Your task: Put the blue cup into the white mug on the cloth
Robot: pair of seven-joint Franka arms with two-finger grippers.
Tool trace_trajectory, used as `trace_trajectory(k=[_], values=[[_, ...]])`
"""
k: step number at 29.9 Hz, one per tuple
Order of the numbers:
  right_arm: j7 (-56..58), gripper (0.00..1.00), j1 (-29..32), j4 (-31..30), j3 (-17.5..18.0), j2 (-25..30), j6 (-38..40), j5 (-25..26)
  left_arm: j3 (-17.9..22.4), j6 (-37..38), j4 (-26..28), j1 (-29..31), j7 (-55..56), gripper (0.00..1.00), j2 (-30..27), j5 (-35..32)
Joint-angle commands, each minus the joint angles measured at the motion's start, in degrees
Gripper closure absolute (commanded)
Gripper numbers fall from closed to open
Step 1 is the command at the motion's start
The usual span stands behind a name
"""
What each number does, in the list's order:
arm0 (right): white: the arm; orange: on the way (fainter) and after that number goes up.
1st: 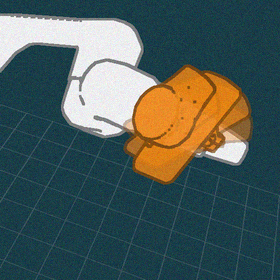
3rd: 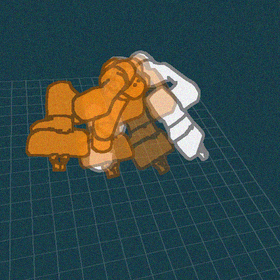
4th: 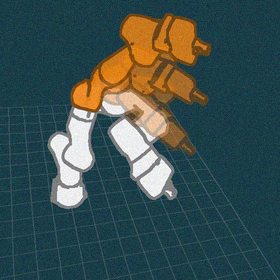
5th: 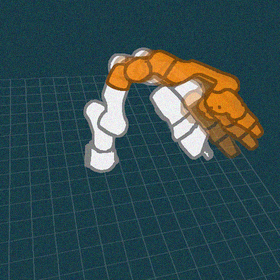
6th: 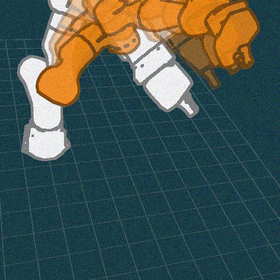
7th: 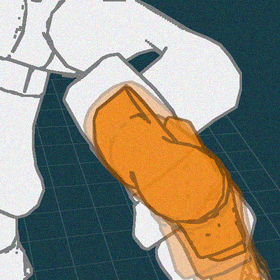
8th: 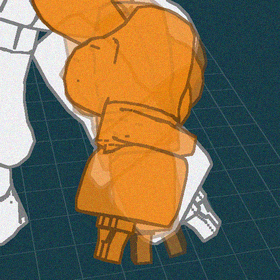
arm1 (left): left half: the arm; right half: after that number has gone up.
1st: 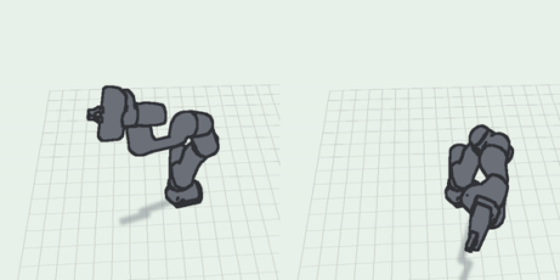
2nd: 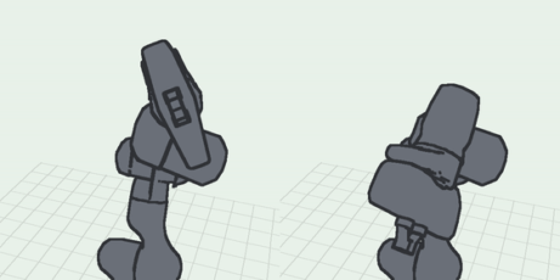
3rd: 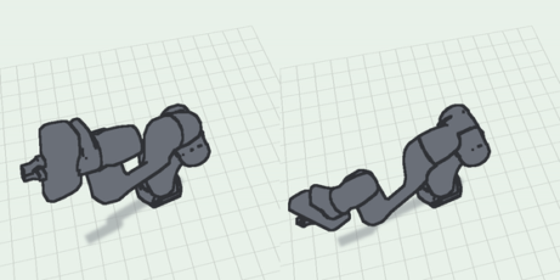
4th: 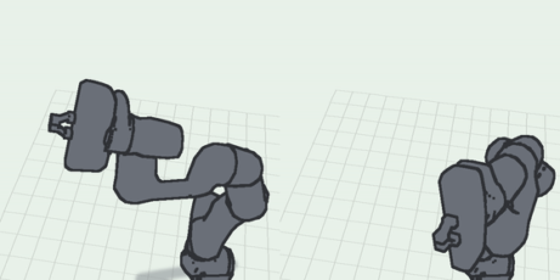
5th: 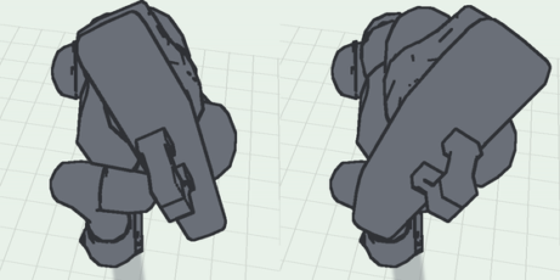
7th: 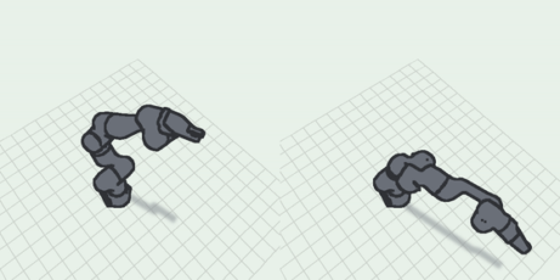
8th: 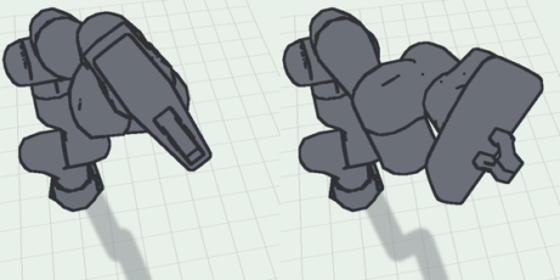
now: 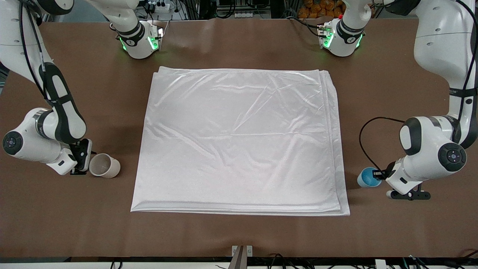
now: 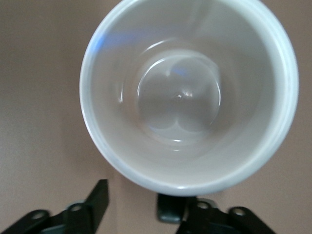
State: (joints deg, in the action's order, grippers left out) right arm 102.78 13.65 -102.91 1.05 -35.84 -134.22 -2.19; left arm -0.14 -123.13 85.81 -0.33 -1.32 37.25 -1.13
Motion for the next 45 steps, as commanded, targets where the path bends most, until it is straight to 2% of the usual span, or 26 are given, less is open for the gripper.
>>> trace_trajectory(k=[1, 4, 5, 10, 15, 21, 35, 45], values=[[0.2, 0.77, 0.3, -1.5, 0.5, 1.2, -0.3, -1.4, -0.3, 3.2, 0.8, 0.0, -0.7, 1.00, -3.6, -1.2], [0.2, 0.96, 0.2, -1.4, 0.6, 1.4, -0.2, -1.4, -0.7, 4.2, 0.8, 0.0, -0.7, 1.00, -4.6, -1.2], [0.2, 1.00, 0.2, -1.4, 0.7, 1.4, -0.1, -1.4, -0.9, 4.7, 0.7, 0.1, -0.7, 1.00, -4.9, -1.2], [0.6, 1.00, 0.3, -1.3, 1.3, 1.5, 0.1, -3.6, -1.5, 7.0, 0.6, 0.0, -0.5, 1.00, -7.1, -1.1], [0.5, 1.00, 0.1, -0.8, 1.5, 1.9, 1.1, -3.7, -2.0, 9.5, 0.6, -0.2, -0.4, 1.00, -9.7, -1.3], [0.7, 1.00, 0.1, -0.4, 3.9, 4.4, 2.8, -3.7, -2.0, 10.8, 0.5, -1.3, -0.5, 1.00, -11.9, -1.4], [-3.9, 1.00, -0.3, -0.5, 14.1, 5.9, 4.2, -4.0, -2.0, 12.7, 0.4, -1.3, -0.6, 1.00, -14.9, -1.4], [-16.0, 1.00, -7.9, -0.4, 14.9, 5.8, 3.4, -3.9, -2.1, 15.8, 0.4, -1.2, -0.6, 1.00, -18.4, -1.3]])
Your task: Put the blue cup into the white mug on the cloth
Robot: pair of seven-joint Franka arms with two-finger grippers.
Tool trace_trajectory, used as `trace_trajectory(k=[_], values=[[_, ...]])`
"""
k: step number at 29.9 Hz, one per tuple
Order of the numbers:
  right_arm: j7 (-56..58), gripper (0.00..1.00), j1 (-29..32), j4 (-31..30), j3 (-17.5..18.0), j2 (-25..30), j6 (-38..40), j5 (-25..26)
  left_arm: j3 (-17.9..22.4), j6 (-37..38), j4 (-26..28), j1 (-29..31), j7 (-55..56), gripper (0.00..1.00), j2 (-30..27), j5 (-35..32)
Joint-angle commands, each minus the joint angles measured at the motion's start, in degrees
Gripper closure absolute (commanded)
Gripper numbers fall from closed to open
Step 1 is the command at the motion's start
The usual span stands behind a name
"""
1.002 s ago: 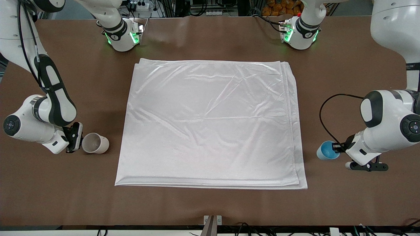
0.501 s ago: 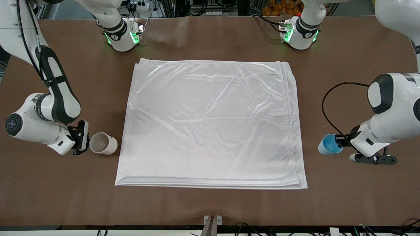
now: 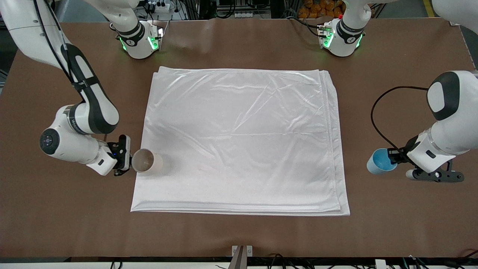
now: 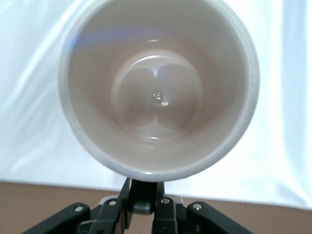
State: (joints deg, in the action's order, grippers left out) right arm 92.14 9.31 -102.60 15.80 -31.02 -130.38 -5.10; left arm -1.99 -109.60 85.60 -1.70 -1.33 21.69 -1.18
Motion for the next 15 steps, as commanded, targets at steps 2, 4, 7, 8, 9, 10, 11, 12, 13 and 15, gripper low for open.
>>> trace_trajectory(k=[2, 4, 7, 8, 9, 10, 11, 12, 13, 15], values=[[-7.8, 1.00, -5.3, -0.6, 0.1, 1.0, -1.1, -0.6, -0.1, 2.7, 0.6, 0.2, -0.7, 1.00, -3.6, -1.1], [-9.5, 1.00, -7.8, -0.6, 0.0, 1.2, -1.6, -0.4, -0.4, 3.0, 0.6, 0.2, -0.7, 1.00, -3.9, -1.1], [-13.9, 1.00, -11.0, -0.8, -0.2, 1.7, -2.0, -0.2, -0.5, 3.8, 0.6, 0.1, -0.7, 1.00, -4.1, -1.1], [-15.5, 1.00, -11.8, -0.8, -0.2, 1.7, -2.1, -0.1, -0.6, 4.0, 0.6, 0.1, -0.7, 1.00, -4.2, -1.1], [-16.8, 1.00, -12.6, -0.8, -0.2, 1.7, -2.2, 0.3, -0.6, 4.1, 0.6, 0.1, -0.7, 1.00, -4.6, -1.0], [-17.9, 1.00, -13.4, -0.7, -0.2, 1.7, -2.4, 0.9, -0.6, 4.2, 0.6, 0.1, -0.7, 1.00, -4.9, -1.0], [-18.7, 1.00, -14.6, -0.7, -0.2, 1.7, -3.2, 1.7, -0.6, 4.2, 0.6, 0.0, -0.7, 1.00, -5.1, -1.0], [-19.7, 1.00, -15.7, -0.7, -0.2, 1.7, -4.2, 2.4, -0.8, 4.2, 0.6, 0.1, -0.7, 1.00, -5.3, -0.9], [-21.1, 1.00, -17.0, -0.8, -0.2, 1.7, -4.9, 3.0, -1.3, 4.3, 0.6, 0.2, -0.7, 1.00, -5.3, -1.0], [-25.4, 1.00, -19.5, -0.8, -0.2, 1.7, -5.4, 4.0, -1.9, 4.8, 0.6, 0.3, -0.7, 1.00, -5.9, -0.9]])
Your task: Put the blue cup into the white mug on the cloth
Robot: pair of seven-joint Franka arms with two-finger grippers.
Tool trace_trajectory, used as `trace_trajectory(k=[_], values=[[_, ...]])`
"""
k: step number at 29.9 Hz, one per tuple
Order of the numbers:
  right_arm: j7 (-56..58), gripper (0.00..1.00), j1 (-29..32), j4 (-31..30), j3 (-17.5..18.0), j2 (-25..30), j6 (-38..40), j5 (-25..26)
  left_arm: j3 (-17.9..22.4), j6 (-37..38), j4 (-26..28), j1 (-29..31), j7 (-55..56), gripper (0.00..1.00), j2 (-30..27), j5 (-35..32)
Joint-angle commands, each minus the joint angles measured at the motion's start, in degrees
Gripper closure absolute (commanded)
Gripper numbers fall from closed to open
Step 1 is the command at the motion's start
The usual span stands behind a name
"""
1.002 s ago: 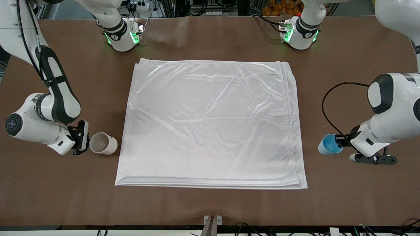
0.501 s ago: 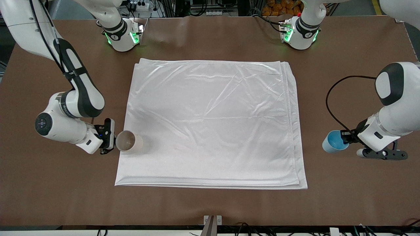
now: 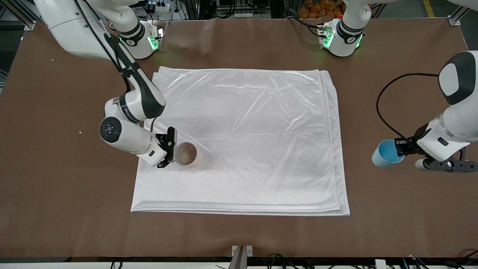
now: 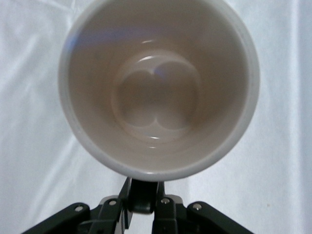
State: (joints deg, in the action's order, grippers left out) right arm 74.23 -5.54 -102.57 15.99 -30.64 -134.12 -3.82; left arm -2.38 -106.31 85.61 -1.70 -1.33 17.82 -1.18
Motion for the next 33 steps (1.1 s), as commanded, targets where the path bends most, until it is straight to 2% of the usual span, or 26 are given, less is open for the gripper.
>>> trace_trajectory(k=[1, 5, 8, 14, 27, 33], values=[[-9.7, 1.00, -5.8, -0.8, -0.4, 1.3, -1.7, 3.8, -1.5, 2.1, 0.6, 0.2, -0.7, 1.00, -2.4, -0.9], [-17.3, 1.00, -9.0, -0.6, -0.4, 1.0, -1.4, 9.7, -2.1, 3.2, 0.5, 0.1, -0.5, 1.00, -2.5, -0.8], [-21.6, 1.00, -10.8, -0.7, -0.3, 0.6, -1.2, 12.3, -2.8, 3.2, 0.6, 0.1, -0.3, 1.00, -2.8, -0.6], [-26.5, 1.00, -14.9, -0.6, -0.4, -0.1, -1.3, 13.0, -3.5, 3.3, 0.5, 0.1, -0.2, 1.00, -3.1, -0.7], [-27.1, 1.00, -18.1, 0.5, -0.5, -4.8, -2.7, 12.9, -4.7, 4.2, 0.7, 0.1, -0.3, 1.00, -3.8, -1.5], [-27.1, 0.96, -18.6, 1.0, -0.5, -6.8, -5.9, 12.9, -4.6, 4.5, 0.6, 0.3, -0.6, 1.00, -3.8, -1.5]])
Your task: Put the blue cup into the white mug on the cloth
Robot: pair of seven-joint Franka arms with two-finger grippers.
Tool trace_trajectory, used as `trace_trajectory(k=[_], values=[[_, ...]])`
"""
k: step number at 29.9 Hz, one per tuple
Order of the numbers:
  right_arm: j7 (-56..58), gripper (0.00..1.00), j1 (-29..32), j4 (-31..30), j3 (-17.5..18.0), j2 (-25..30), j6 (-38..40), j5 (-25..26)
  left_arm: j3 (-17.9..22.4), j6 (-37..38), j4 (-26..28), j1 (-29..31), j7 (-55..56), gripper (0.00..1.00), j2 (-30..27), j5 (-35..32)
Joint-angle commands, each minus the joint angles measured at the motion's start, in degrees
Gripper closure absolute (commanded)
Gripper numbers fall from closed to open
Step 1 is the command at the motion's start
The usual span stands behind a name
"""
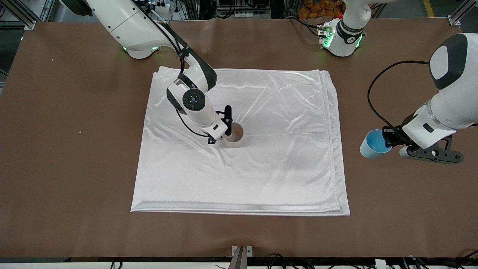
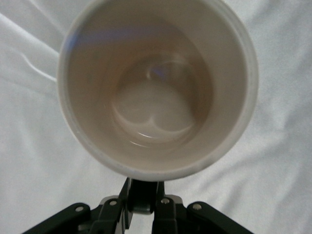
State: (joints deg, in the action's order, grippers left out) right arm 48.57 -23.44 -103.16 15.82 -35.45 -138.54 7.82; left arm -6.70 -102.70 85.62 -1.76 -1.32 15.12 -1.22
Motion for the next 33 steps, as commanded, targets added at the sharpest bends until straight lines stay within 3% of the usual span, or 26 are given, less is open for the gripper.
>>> trace_trajectory(k=[1, 5, 8, 11, 16, 19, 26, 33], values=[[-1.5, 0.94, -0.7, 1.6, -0.4, -2.1, -1.4, 1.2, -0.2, 0.9, 0.6, 0.3, -0.6, 1.00, -1.1, -1.5], [-1.5, 0.80, -0.9, 2.0, -0.4, -2.0, -1.2, 1.2, -0.3, 0.9, 0.5, 0.2, -0.6, 1.00, -1.2, -1.5], [-1.7, 0.52, -1.0, 2.6, -0.4, -2.0, -0.9, 1.2, -0.2, 1.1, -0.8, 0.1, -0.7, 1.00, -1.2, -1.5], [-1.8, 0.34, -0.9, 3.4, -0.4, -1.9, -0.6, 1.2, -0.3, 3.2, -2.2, -0.1, -0.7, 1.00, -1.0, -1.4], [-1.7, 0.22, -0.3, 5.0, -0.4, -1.2, 1.4, 1.2, -0.7, 4.5, -2.3, -0.2, -0.7, 1.00, -0.9, -1.0], [-1.6, 0.00, 0.2, 7.3, -0.4, -0.4, 5.7, 1.2, -0.7, 4.7, -2.4, -0.8, -0.6, 1.00, -0.9, -1.1], [-1.6, 0.00, 0.2, 14.1, -2.0, 3.0, 19.3, 1.3, -0.6, 5.9, -4.1, -2.8, 1.5, 1.00, -0.8, -0.7], [-1.5, 0.00, 1.7, 16.1, -4.1, 9.3, 27.7, 1.2, -2.2, 6.4, -4.1, -5.8, 6.8, 1.00, -0.9, -0.4]])
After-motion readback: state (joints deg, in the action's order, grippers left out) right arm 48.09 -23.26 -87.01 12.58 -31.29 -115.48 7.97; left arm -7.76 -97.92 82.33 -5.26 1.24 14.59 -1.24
